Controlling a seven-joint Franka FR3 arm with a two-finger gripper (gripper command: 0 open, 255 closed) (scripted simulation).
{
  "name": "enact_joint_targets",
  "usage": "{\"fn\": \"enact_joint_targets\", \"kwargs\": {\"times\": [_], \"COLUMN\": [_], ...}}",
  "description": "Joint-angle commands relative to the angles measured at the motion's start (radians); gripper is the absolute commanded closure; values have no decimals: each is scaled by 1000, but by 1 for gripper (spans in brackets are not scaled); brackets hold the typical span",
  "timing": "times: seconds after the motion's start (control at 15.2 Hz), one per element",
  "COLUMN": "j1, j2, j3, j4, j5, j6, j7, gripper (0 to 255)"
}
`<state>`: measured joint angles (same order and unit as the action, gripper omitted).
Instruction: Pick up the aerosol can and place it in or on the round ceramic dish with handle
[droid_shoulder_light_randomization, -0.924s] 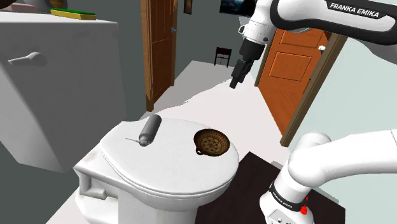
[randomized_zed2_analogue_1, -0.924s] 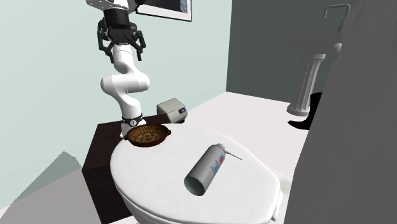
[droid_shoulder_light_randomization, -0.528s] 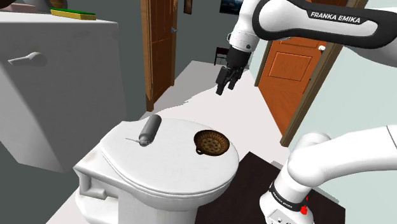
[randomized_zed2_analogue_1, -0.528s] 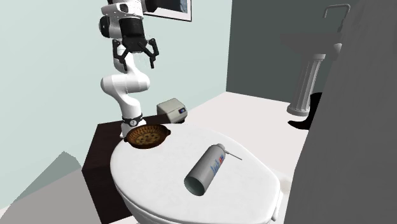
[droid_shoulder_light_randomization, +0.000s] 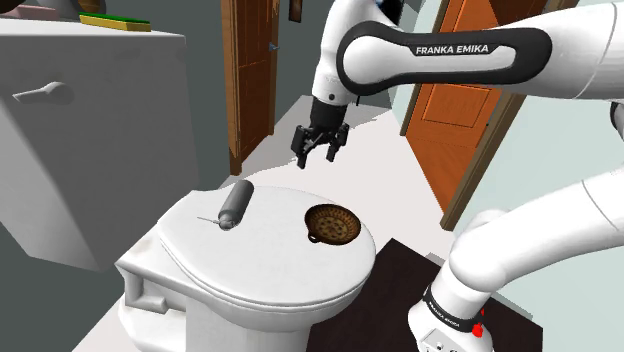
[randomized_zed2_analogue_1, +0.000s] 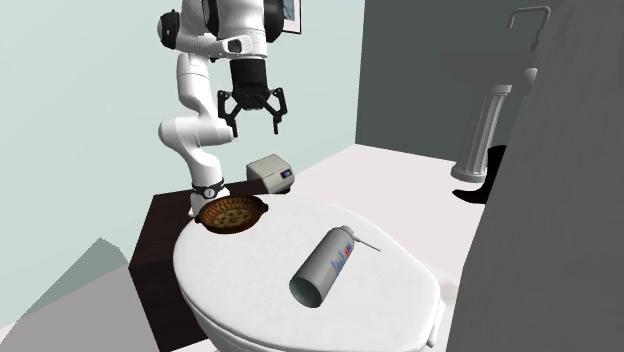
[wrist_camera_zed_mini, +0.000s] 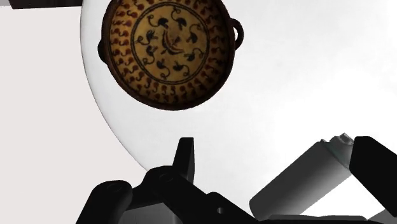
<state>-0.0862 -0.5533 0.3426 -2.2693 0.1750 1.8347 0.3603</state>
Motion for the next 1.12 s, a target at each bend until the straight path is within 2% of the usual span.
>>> {"fn": "enact_joint_targets", "kwargs": {"times": [0.0,0.26,0.59,0.79,1.06], "j1": [-21,-60,-93,-88,-47], "j2": [74,229,455,601,794], "j3": [48,138,226,249,237], "j4": [27,98,219,308,447], "j5": [-3,-35,-131,-212,-313], "j6": [39,102,158,174,172], "j7": [93,282,536,690,875], "gripper": [0,0,0,0,0]}}
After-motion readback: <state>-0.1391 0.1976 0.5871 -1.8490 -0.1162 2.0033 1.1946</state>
